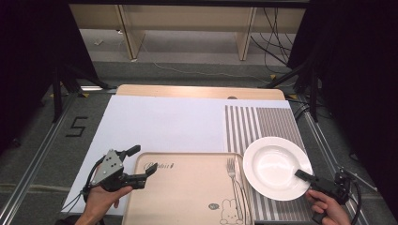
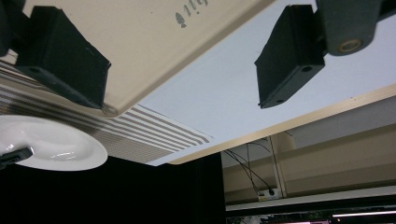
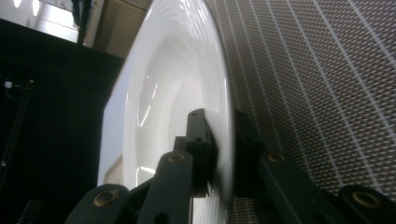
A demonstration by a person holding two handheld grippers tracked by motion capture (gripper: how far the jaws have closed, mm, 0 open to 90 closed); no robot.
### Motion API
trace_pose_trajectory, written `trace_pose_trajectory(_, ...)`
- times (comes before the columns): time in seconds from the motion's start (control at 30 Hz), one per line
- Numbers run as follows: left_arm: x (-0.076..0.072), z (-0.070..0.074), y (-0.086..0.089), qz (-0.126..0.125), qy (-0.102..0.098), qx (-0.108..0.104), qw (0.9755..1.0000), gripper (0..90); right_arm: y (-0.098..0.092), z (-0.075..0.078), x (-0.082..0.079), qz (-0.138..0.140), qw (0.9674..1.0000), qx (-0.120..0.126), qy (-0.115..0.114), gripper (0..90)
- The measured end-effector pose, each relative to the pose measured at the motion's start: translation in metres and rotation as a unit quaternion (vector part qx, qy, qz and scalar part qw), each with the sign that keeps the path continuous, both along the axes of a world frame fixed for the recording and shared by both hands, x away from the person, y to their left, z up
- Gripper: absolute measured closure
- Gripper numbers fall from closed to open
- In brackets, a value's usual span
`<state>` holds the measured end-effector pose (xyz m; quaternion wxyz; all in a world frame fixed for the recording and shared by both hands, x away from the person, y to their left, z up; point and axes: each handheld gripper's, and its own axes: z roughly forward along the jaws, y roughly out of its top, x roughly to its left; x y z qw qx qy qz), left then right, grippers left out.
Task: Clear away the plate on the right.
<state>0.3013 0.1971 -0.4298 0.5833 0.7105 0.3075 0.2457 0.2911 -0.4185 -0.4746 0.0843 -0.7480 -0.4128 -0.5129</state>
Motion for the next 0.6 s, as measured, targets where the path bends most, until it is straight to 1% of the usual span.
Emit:
trace_pose_trajectory(0.03, 0.000, 0.000, 0.000, 0.000, 0.000, 0.000, 1.0000, 16.2, 0.002, 0.002, -0.001, -0.005, 0.9999, 0.009, -0.003, 80.9)
trace_pose_trajectory(0.07, 0.000, 0.000, 0.000, 0.000, 0.000, 0.000, 1.0000, 16.2, 0.002, 0.002, -0.002, -0.001, 0.9999, 0.010, -0.007, 80.9)
trace_pose_trajectory(0.1, 0.000, 0.000, 0.000, 0.000, 0.000, 0.000, 1.0000, 16.2, 0.004, 0.004, -0.002, -0.003, 0.9998, 0.021, -0.008, 81.0)
trace_pose_trajectory(0.13, 0.000, 0.000, 0.000, 0.000, 0.000, 0.001, 1.0000, 16.2, 0.005, 0.005, -0.002, 0.000, 0.9997, 0.024, -0.011, 80.9)
trace_pose_trajectory(0.17, 0.000, 0.000, 0.000, 0.001, 0.000, 0.001, 1.0000, 16.2, 0.004, 0.004, -0.003, 0.010, 0.9996, 0.015, -0.022, 81.0)
trace_pose_trajectory(0.2, 0.000, 0.000, 0.000, 0.001, 0.000, 0.001, 1.0000, 16.2, 0.007, 0.008, -0.002, -0.002, 0.9993, 0.032, -0.018, 81.0)
trace_pose_trajectory(0.23, 0.000, 0.000, 0.000, 0.001, 0.000, 0.001, 1.0000, 16.2, 0.008, 0.009, -0.003, 0.003, 0.9993, 0.032, -0.018, 81.0)
trace_pose_trajectory(0.27, 0.000, 0.000, 0.000, 0.002, 0.000, 0.001, 1.0000, 16.2, 0.009, 0.011, -0.003, 0.005, 0.9992, 0.039, -0.011, 81.1)
trace_pose_trajectory(0.3, 0.000, 0.000, 0.000, 0.002, 0.000, 0.000, 1.0000, 16.2, 0.010, 0.009, -0.003, 0.004, 0.9989, 0.041, -0.024, 81.1)
trace_pose_trajectory(0.33, 0.000, 0.000, 0.000, 0.002, -0.001, -0.001, 1.0000, 16.2, 0.012, 0.010, -0.003, 0.005, 0.9988, 0.048, -0.010, 81.1)
trace_pose_trajectory(0.37, 0.000, 0.000, 0.000, 0.000, -0.002, -0.004, 1.0000, 16.2, 0.014, 0.010, -0.002, 0.002, 0.9987, 0.047, -0.018, 81.0)
trace_pose_trajectory(0.43, 0.000, 0.000, 0.000, 0.001, -0.002, -0.004, 1.0000, 16.2, 0.017, 0.014, -0.003, 0.010, 0.9988, 0.046, -0.008, 81.0)
trace_pose_trajectory(0.47, 0.000, 0.000, 0.000, 0.001, -0.002, -0.004, 1.0000, 16.2, 0.020, 0.013, -0.002, 0.010, 0.9986, 0.049, -0.015, 81.0)
trace_pose_trajectory(0.6, 0.000, 0.000, 0.000, 0.000, -0.002, -0.004, 1.0000, 16.2, 0.030, 0.015, 0.000, 0.025, 0.9978, 0.061, -0.014, 81.1)
